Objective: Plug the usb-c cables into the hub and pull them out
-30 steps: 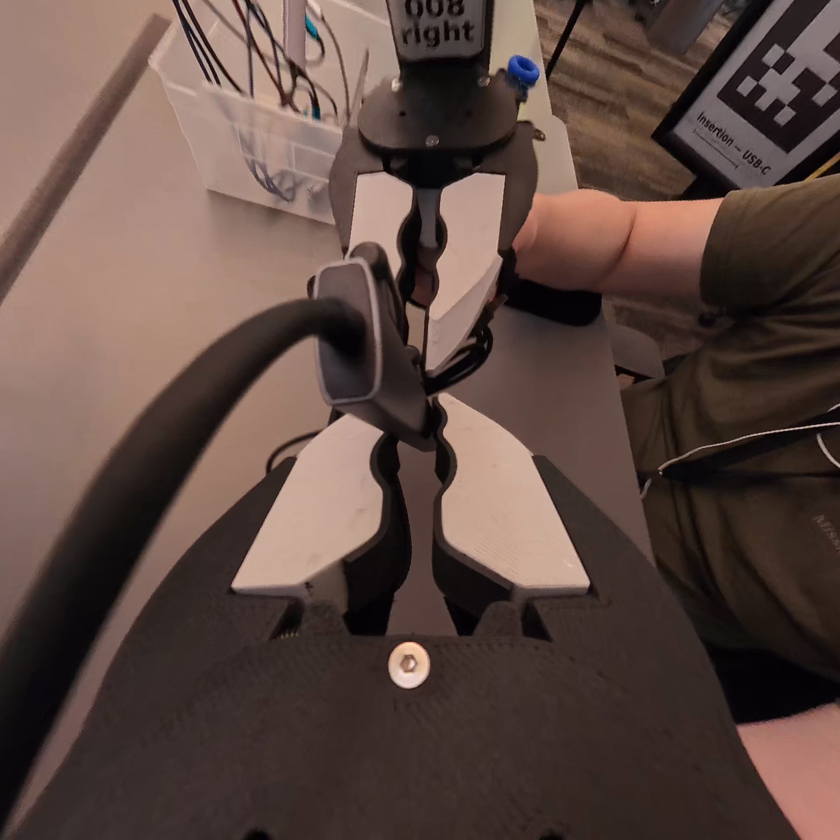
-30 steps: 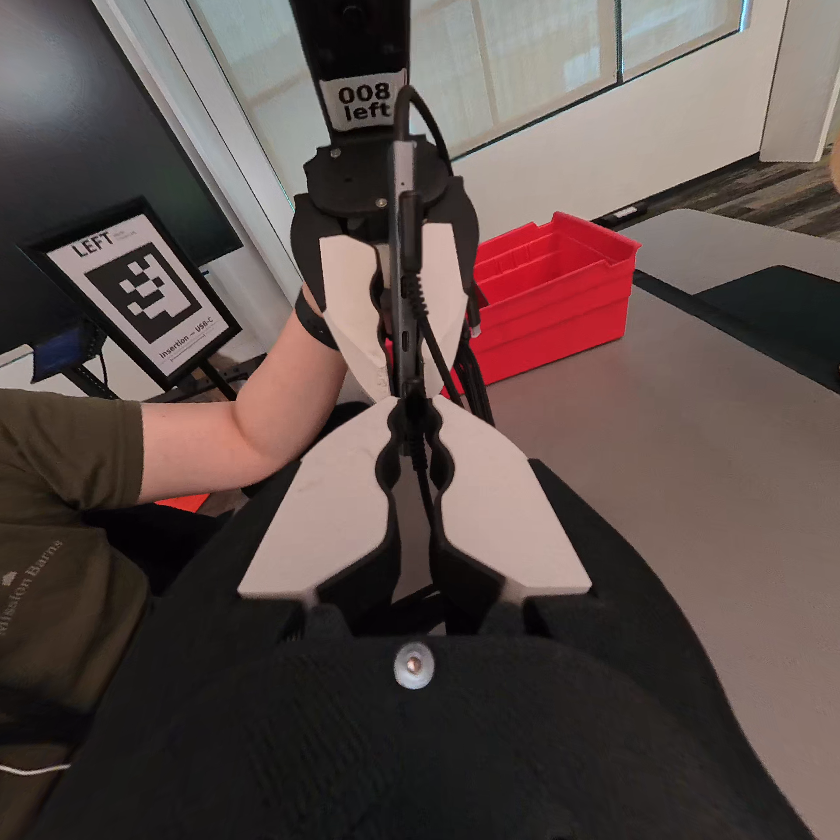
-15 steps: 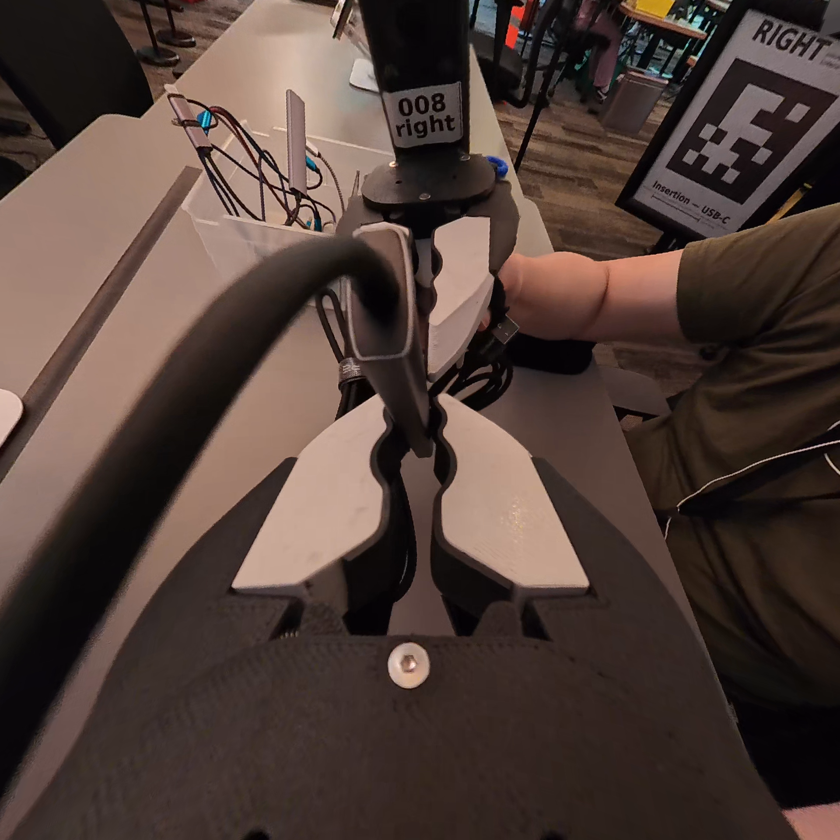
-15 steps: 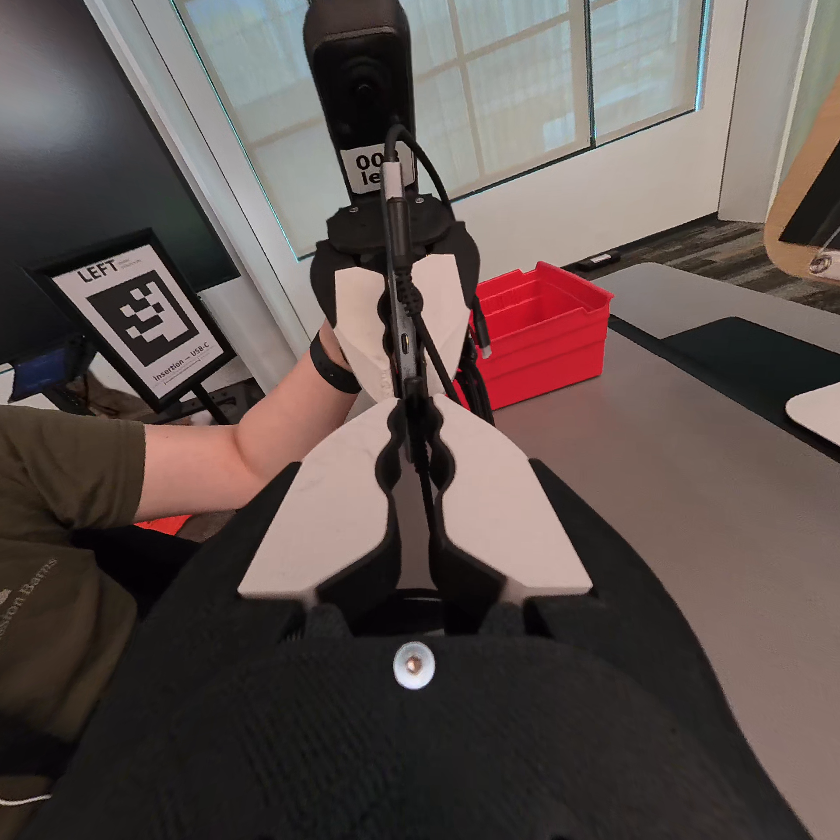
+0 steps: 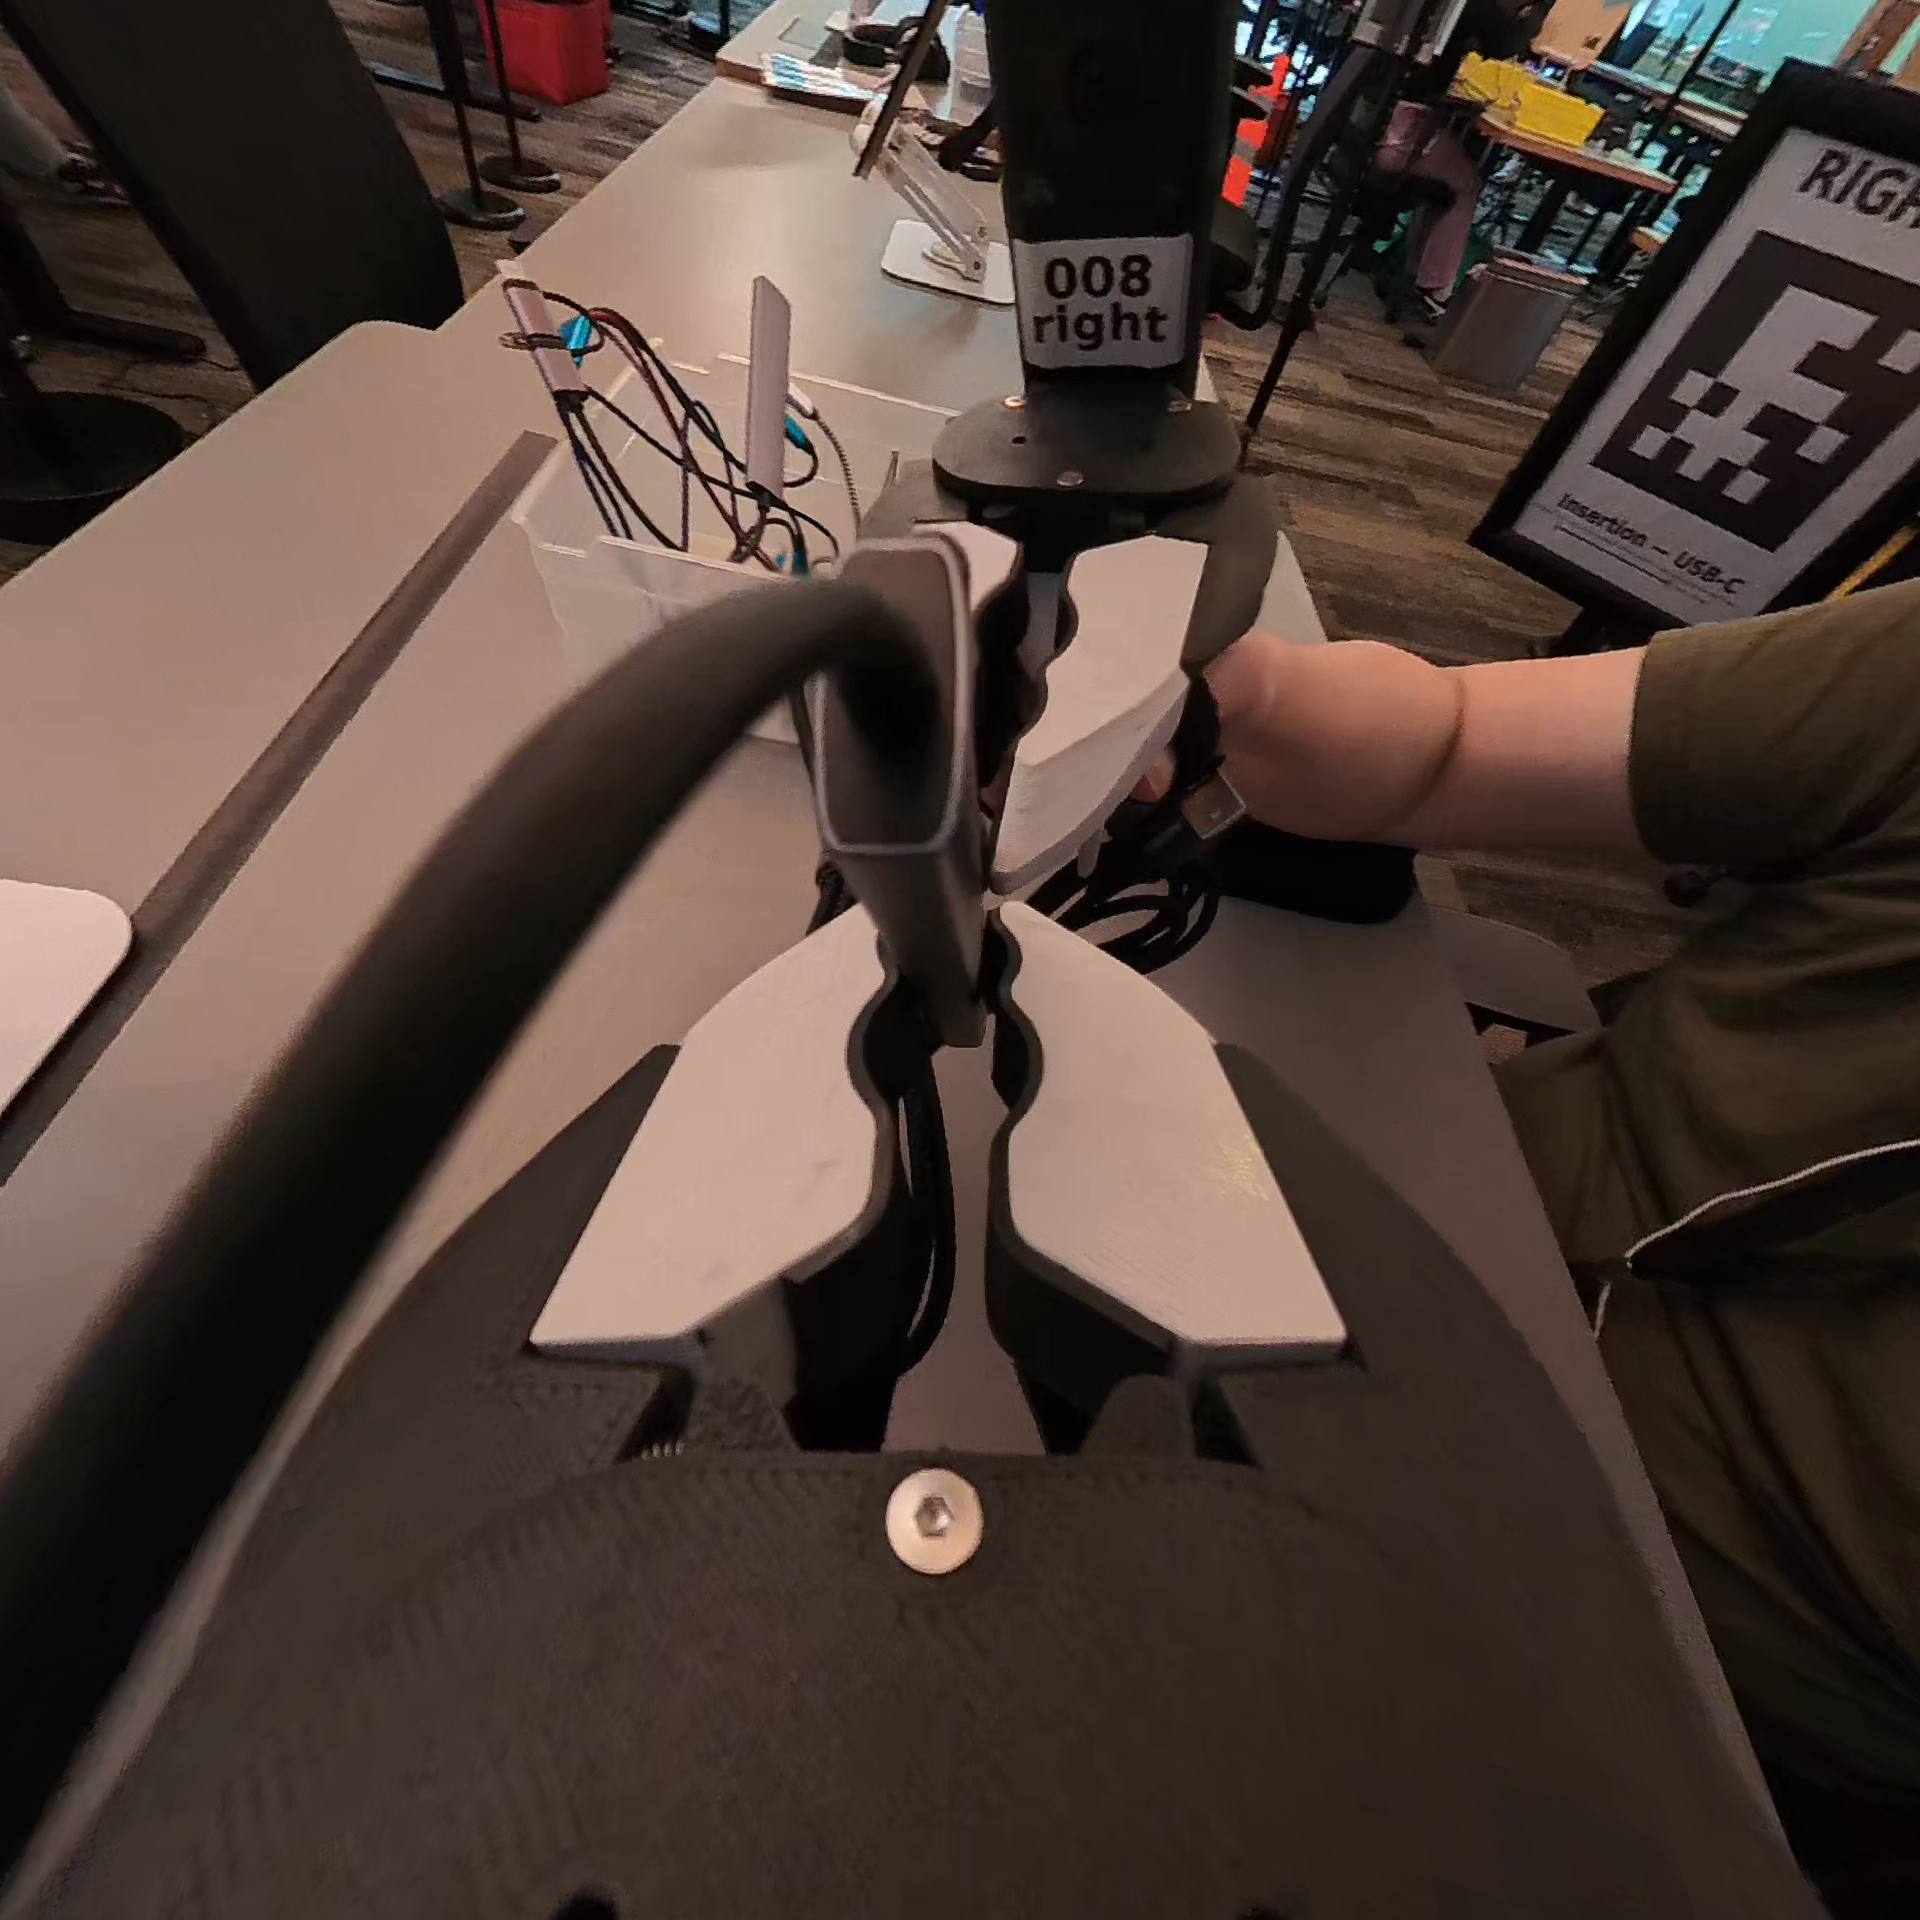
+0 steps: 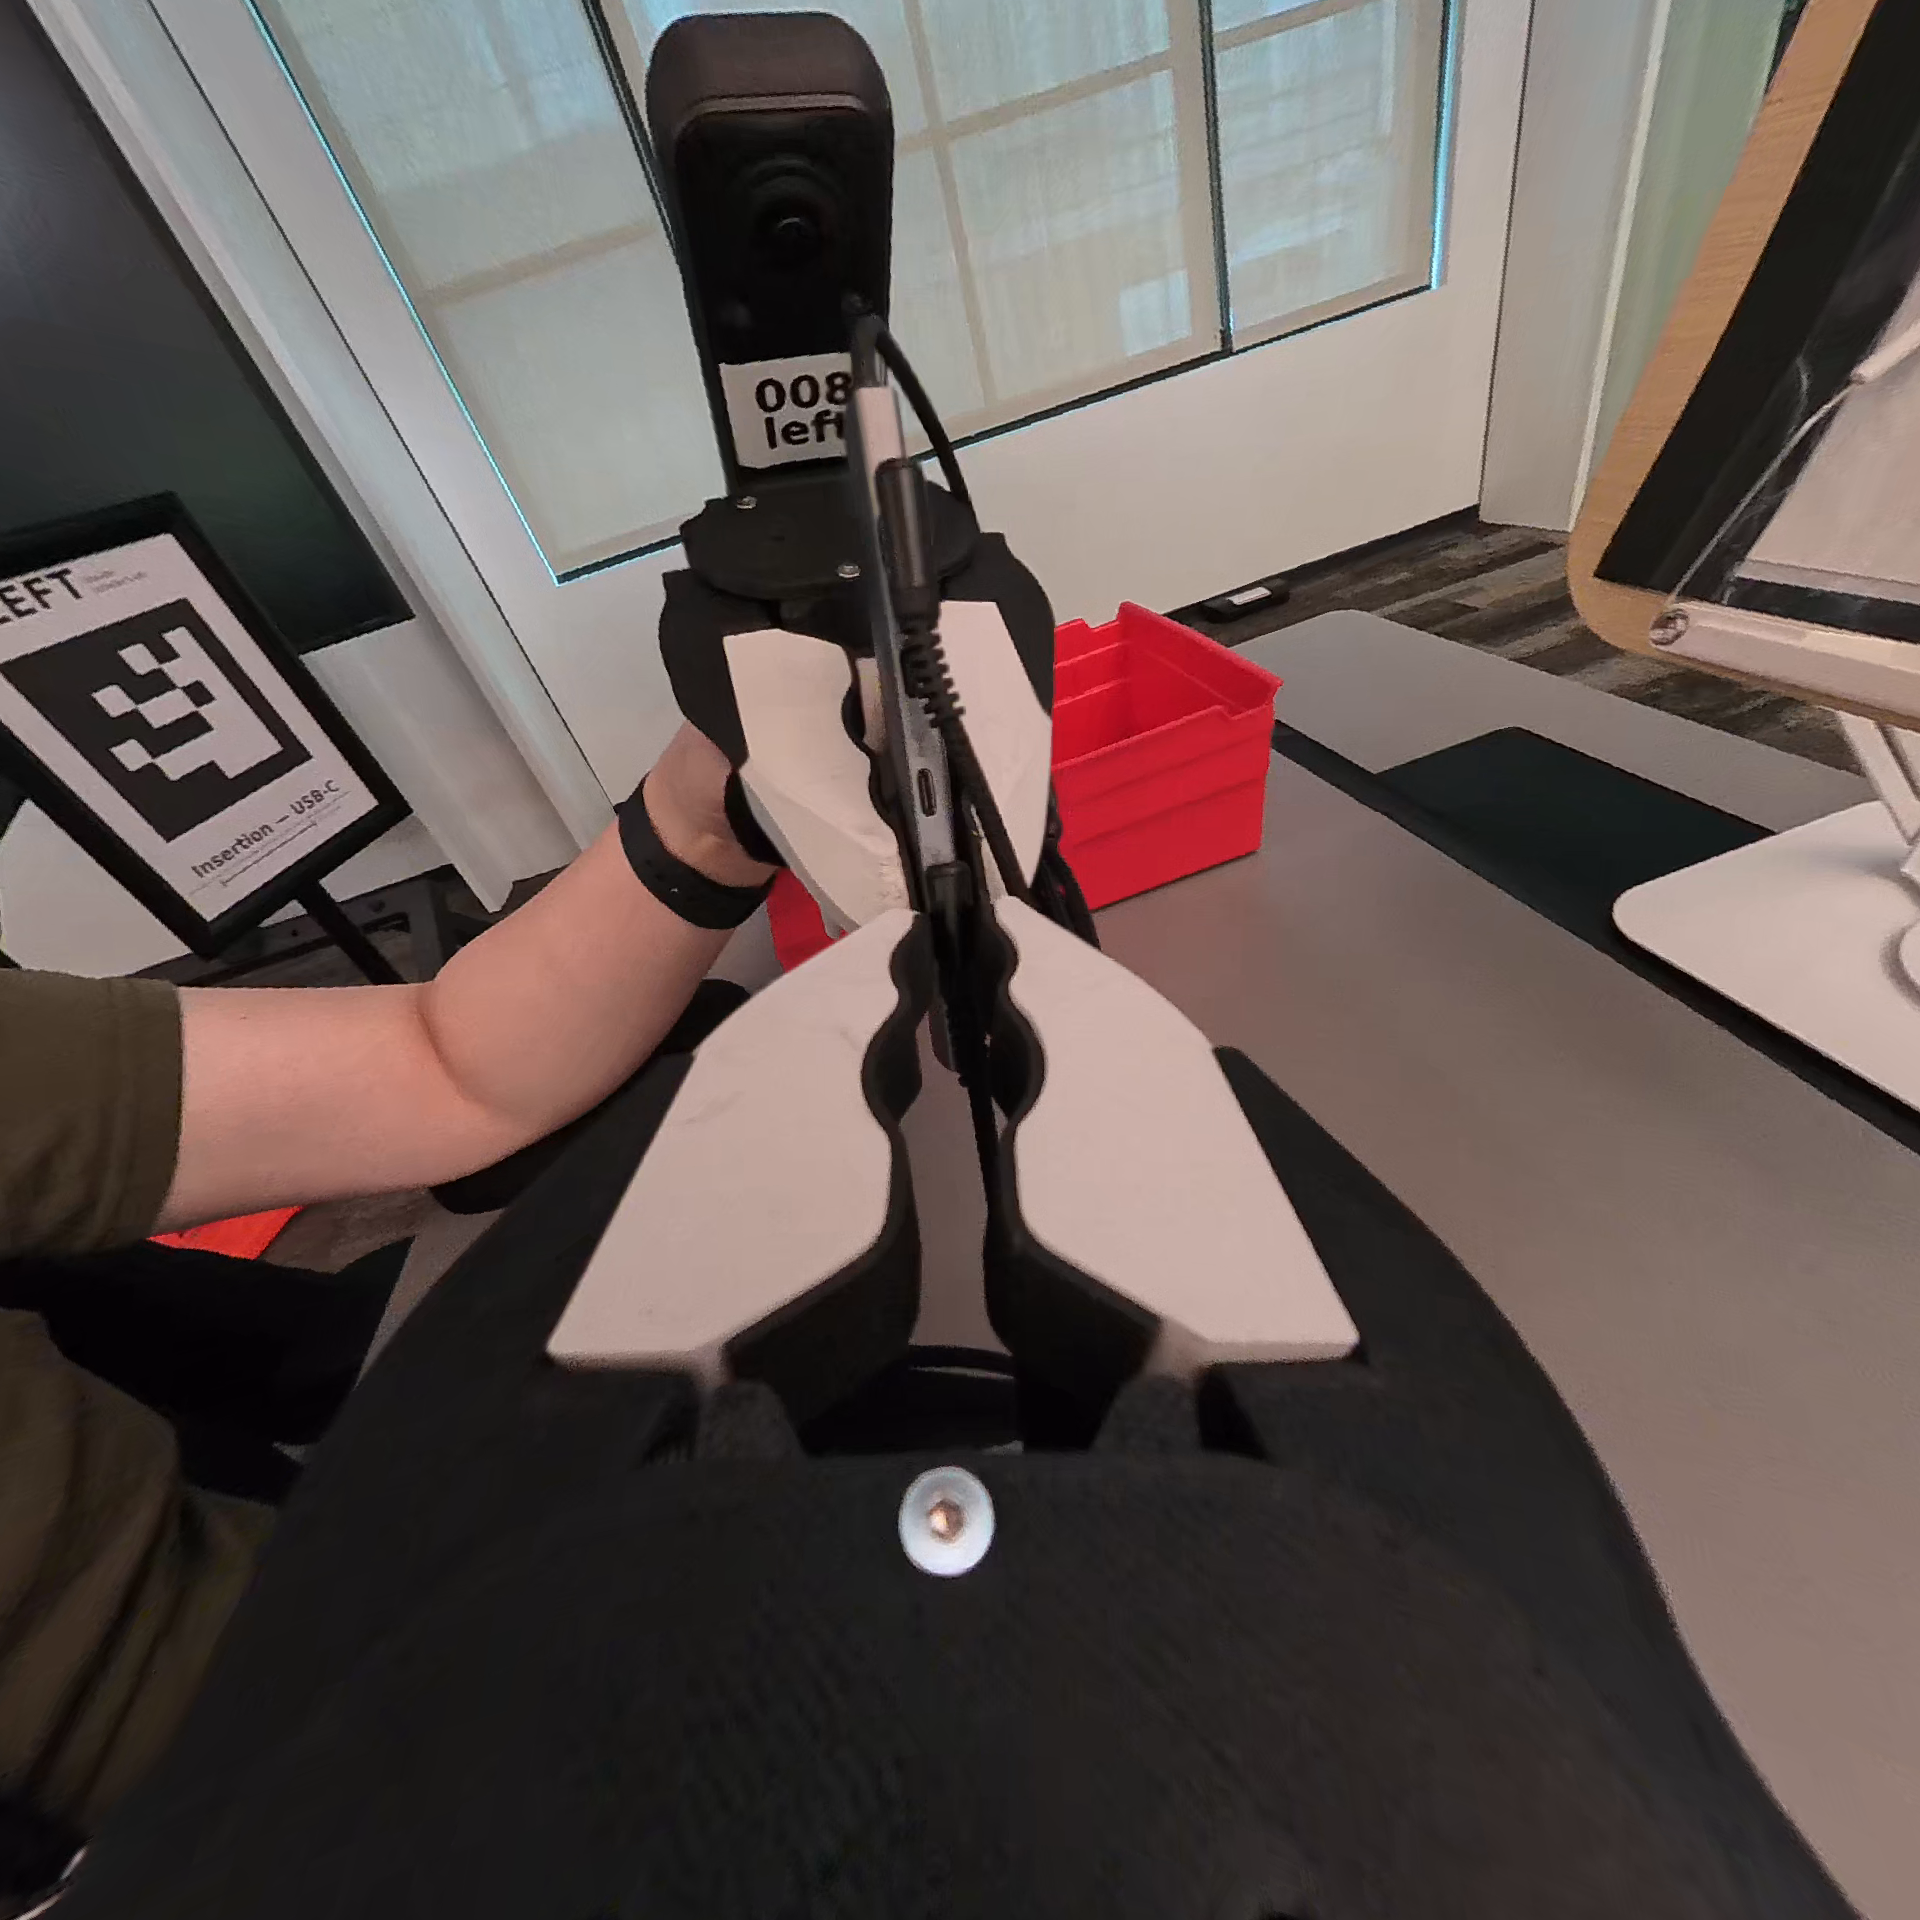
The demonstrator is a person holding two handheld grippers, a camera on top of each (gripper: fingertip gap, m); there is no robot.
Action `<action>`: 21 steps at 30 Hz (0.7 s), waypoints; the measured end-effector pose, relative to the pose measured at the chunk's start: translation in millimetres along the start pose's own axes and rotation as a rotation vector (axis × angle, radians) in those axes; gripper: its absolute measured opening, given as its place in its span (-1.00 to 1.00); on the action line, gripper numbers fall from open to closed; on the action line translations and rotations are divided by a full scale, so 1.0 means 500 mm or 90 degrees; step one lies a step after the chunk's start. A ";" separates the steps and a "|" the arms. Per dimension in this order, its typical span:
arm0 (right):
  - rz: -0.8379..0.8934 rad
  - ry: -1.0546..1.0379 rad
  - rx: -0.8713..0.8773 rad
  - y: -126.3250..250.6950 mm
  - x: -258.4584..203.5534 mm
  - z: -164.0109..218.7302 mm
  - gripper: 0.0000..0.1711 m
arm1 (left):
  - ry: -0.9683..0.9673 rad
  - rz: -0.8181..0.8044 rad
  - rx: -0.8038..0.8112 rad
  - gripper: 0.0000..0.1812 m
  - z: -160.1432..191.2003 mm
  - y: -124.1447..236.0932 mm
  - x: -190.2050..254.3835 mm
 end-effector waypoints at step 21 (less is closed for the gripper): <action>-0.052 0.007 -0.102 0.021 -0.005 -0.027 -0.88 | -0.008 0.058 -0.097 -0.83 0.014 -0.074 0.025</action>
Point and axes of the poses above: each gripper's, where its closed fingertips meet, y back along the fingers, z out of its underside, x = y × z across the jaws, the point moved 9 cm from there along y, back along the fingers, and after that the axes turned 5 degrees about z, right-handed, at the moved point
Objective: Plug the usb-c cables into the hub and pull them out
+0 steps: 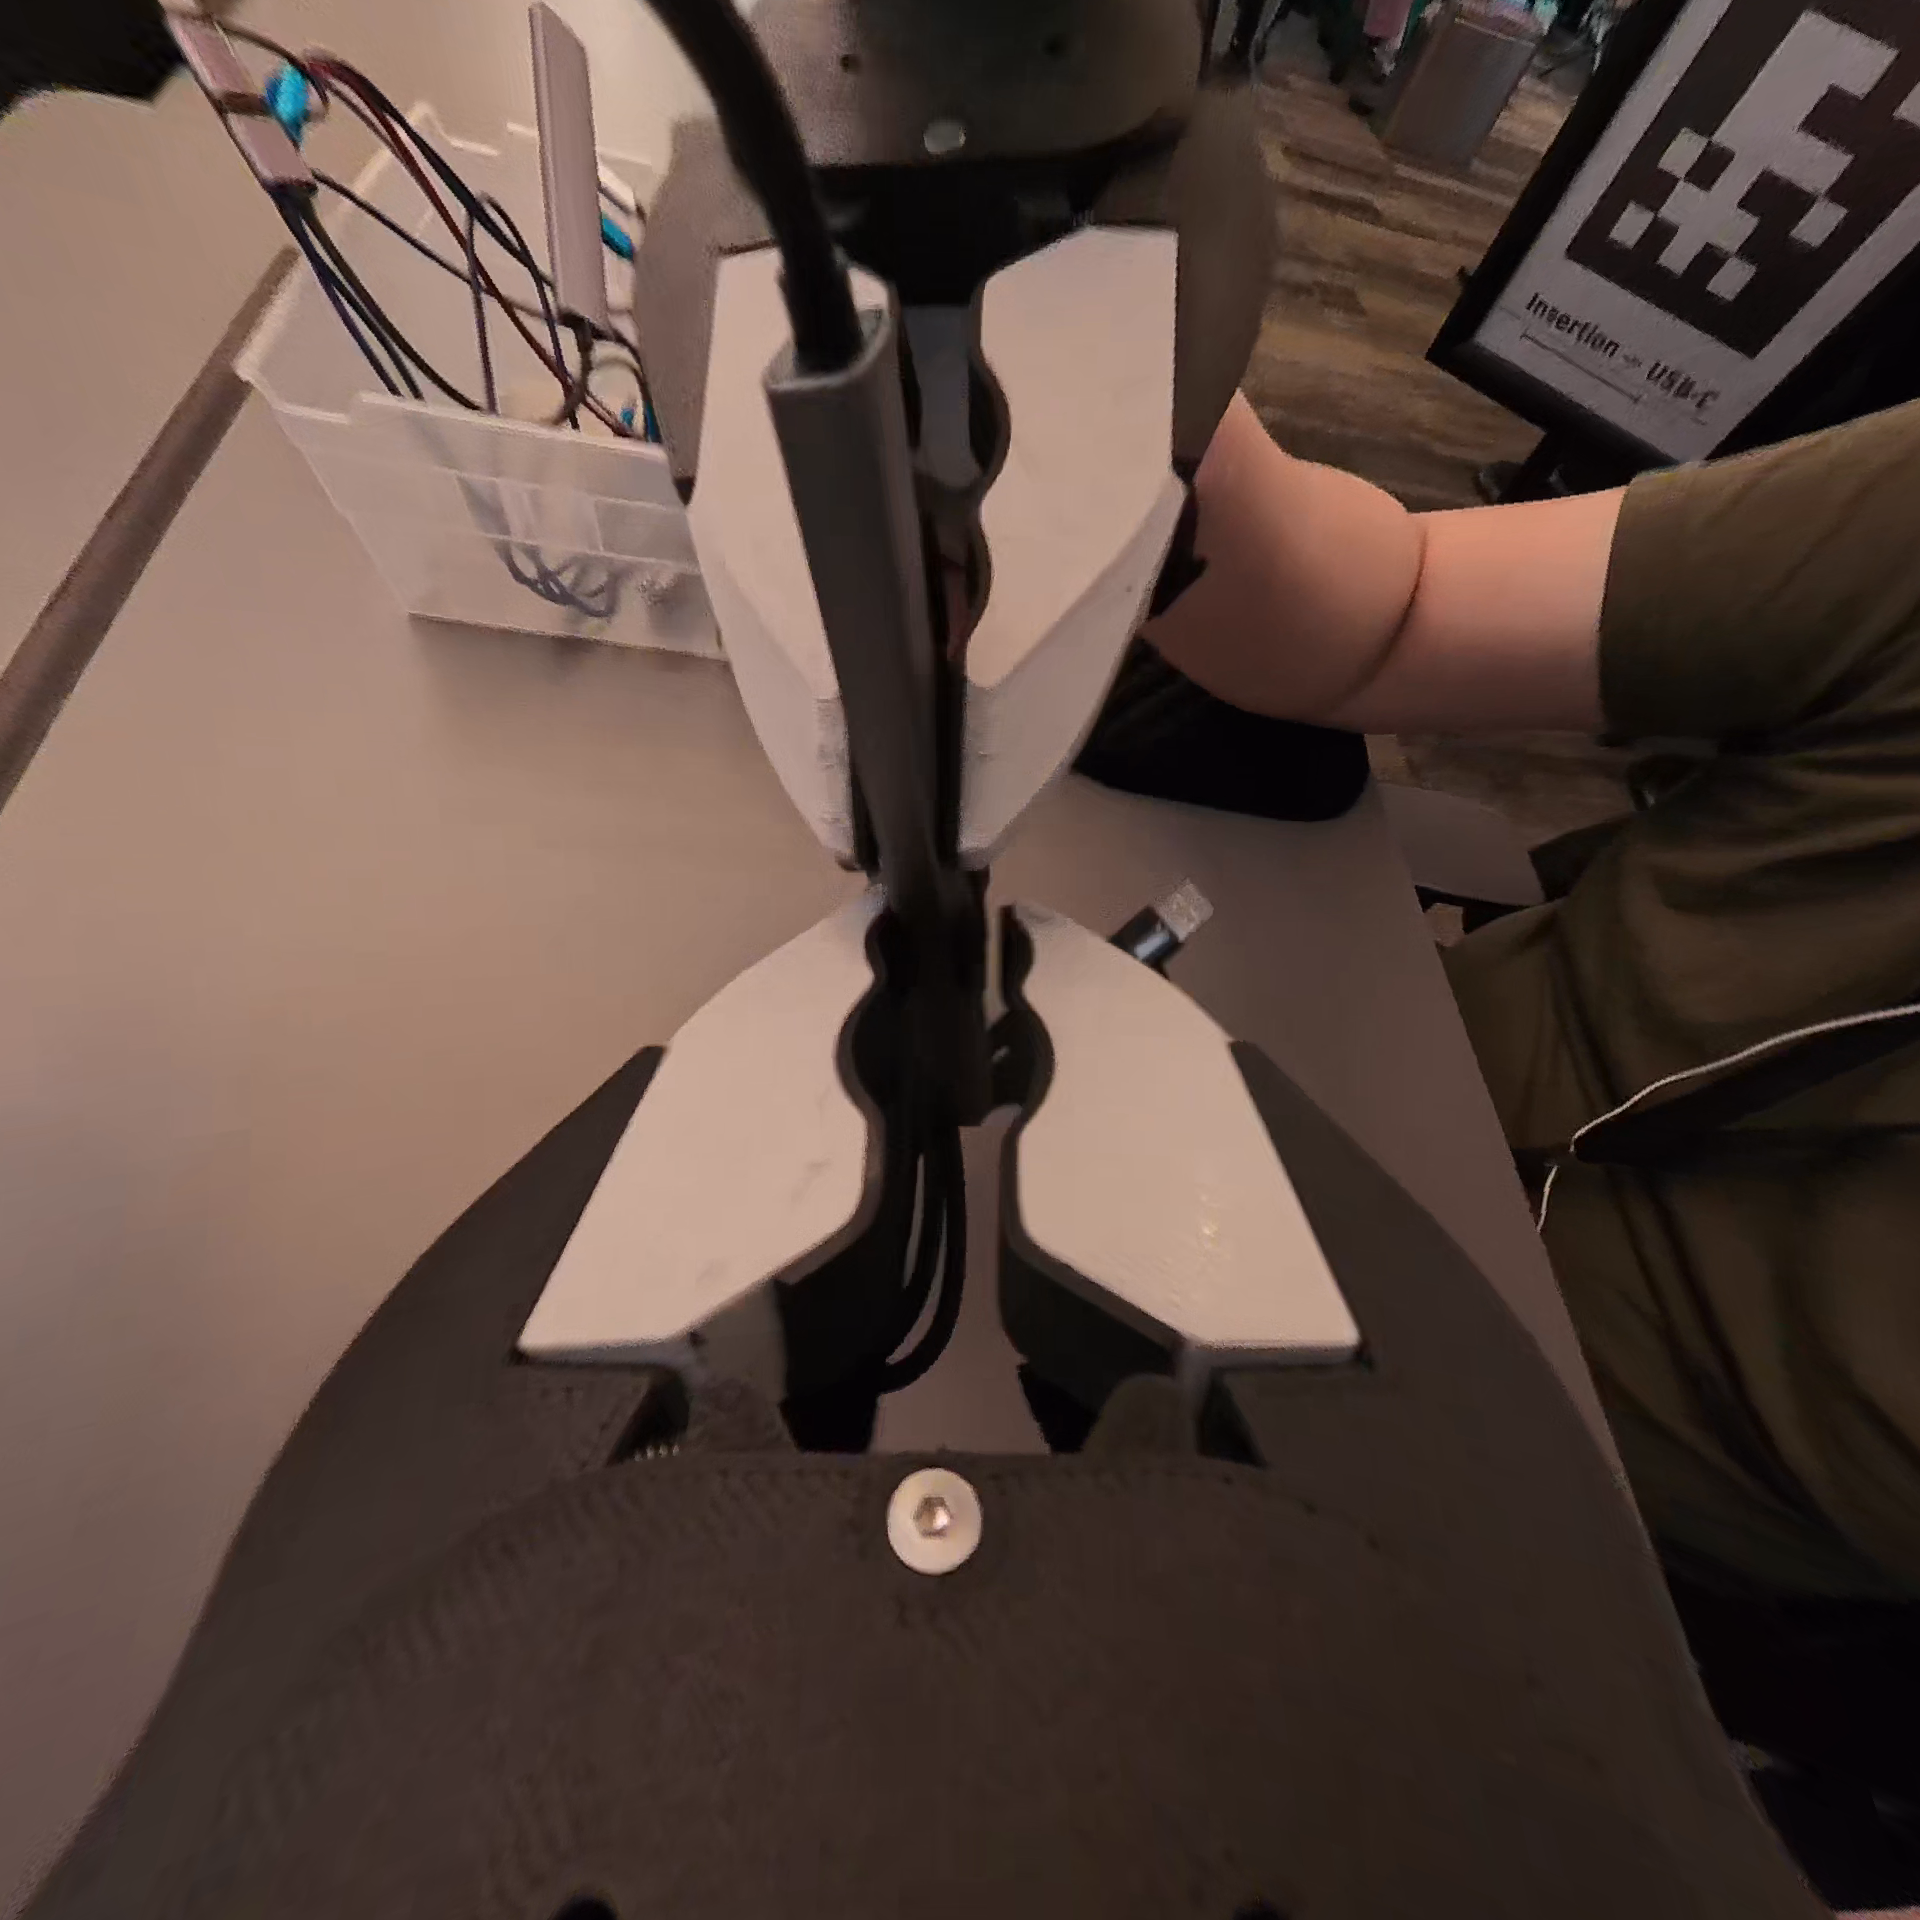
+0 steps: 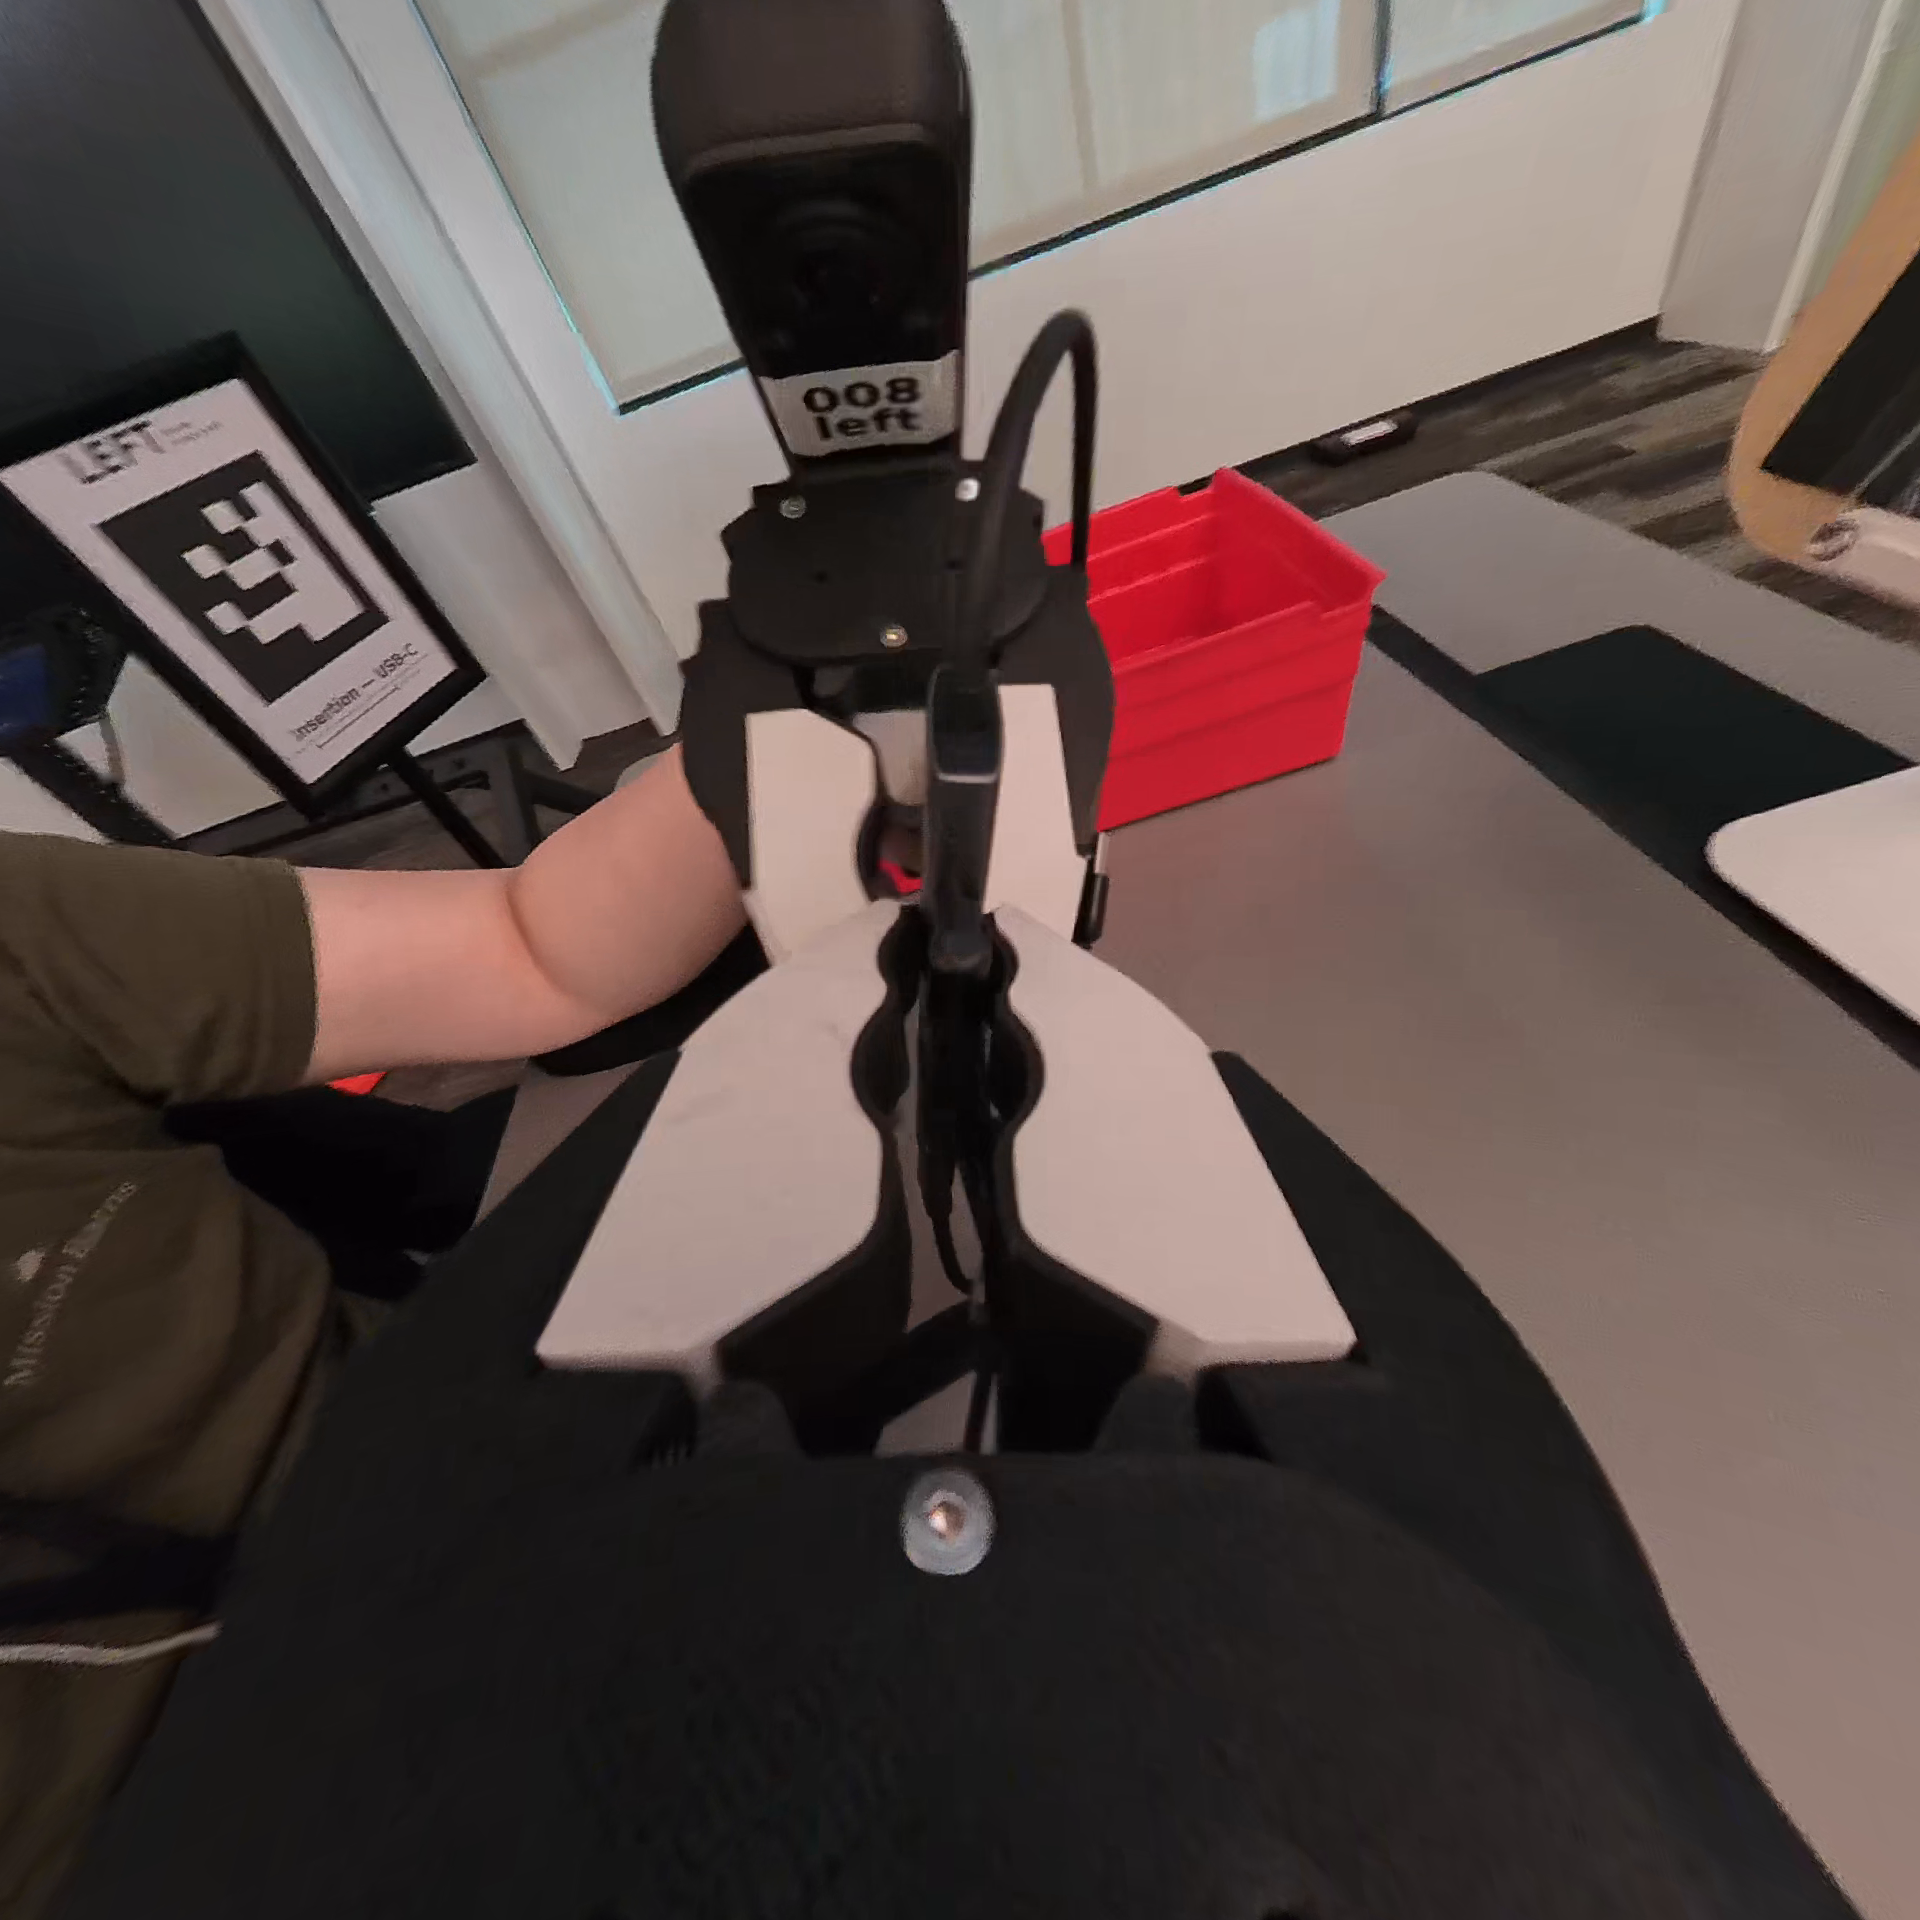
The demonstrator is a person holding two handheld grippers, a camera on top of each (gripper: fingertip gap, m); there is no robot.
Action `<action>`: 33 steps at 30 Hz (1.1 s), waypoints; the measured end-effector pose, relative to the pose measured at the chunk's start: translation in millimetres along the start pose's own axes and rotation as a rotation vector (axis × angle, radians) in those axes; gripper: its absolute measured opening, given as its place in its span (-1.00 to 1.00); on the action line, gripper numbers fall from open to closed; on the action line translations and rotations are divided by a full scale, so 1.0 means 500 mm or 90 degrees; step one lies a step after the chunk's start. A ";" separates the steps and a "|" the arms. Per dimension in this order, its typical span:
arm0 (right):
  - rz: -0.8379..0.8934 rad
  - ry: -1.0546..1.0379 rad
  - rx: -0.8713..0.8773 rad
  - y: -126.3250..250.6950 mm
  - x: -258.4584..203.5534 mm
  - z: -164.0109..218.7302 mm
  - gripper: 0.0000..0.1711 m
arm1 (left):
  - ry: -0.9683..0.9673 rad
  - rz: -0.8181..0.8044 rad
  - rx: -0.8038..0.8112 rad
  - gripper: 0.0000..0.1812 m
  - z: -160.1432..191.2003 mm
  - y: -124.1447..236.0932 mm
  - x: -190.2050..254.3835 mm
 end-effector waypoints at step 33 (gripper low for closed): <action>0.518 0.370 -0.038 0.459 0.163 0.008 -0.87 | -0.037 -0.023 0.249 -0.33 -0.068 0.087 0.077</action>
Point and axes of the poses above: each gripper's, where its closed fingertips meet, y back along the fingers, z out of its underside, x = y × z across the jaws, the point moved 9 cm from there along y, back along the fingers, and after that the axes turned 5 degrees about z, right-handed, at the moved point
